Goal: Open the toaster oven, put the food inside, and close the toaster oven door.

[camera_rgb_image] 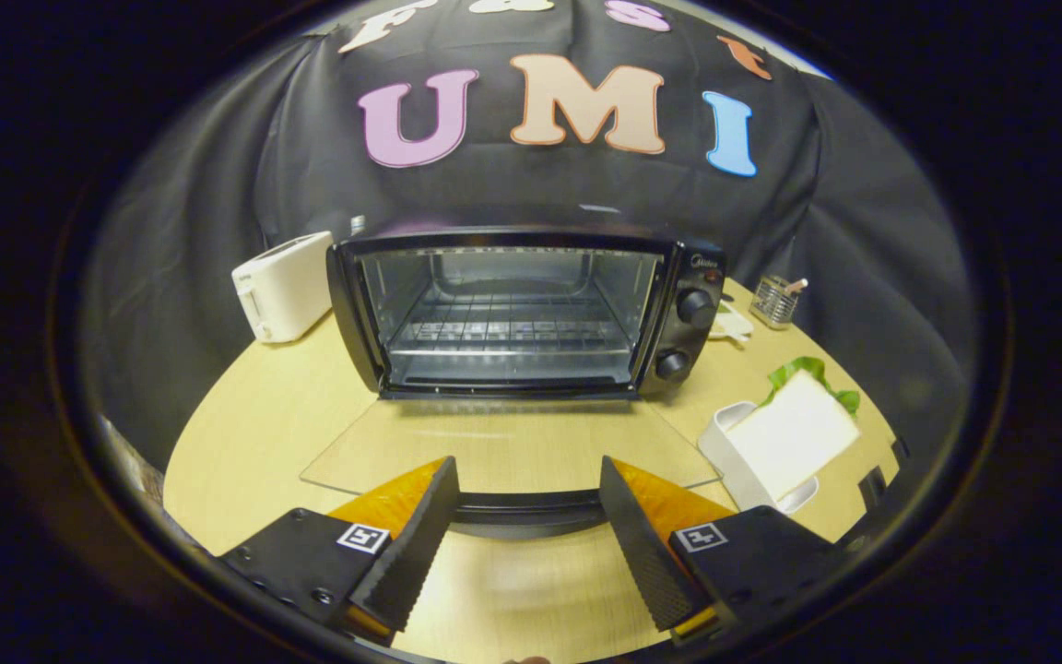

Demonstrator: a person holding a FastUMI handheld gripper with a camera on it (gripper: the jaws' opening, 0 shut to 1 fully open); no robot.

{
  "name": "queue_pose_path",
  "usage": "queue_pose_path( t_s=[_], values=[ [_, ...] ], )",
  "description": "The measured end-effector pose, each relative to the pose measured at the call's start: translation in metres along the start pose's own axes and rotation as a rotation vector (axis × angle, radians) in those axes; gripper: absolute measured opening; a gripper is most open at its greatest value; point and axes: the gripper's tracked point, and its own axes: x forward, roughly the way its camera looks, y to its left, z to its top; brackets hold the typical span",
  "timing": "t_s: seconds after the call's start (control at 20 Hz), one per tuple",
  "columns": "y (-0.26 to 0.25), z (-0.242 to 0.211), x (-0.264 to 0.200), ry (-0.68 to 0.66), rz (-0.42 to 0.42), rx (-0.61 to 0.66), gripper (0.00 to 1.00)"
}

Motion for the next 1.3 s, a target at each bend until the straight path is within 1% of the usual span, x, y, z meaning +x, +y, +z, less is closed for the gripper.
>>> queue_pose_path(
  t_s=[0.25, 0.4, 0.5, 0.65, 0.75, 1.0, 1.3],
  values=[
    [-0.001, -0.021, 0.009, 0.053, -0.007, -0.009, 0.97],
    [0.000, -0.030, 0.011, 0.085, -0.014, -0.045, 0.97],
    [-0.001, -0.029, 0.013, 0.086, -0.009, -0.054, 0.97],
    [-0.003, -0.027, 0.011, 0.092, 0.001, -0.027, 0.97],
    [-0.011, -0.016, 0.008, 0.071, -0.010, -0.006, 0.97],
    [-0.079, 0.017, -0.006, -0.002, -0.107, 0.061, 0.97],
    [-0.192, 0.040, -0.022, -0.076, -0.270, 0.161, 0.97]
  ],
)
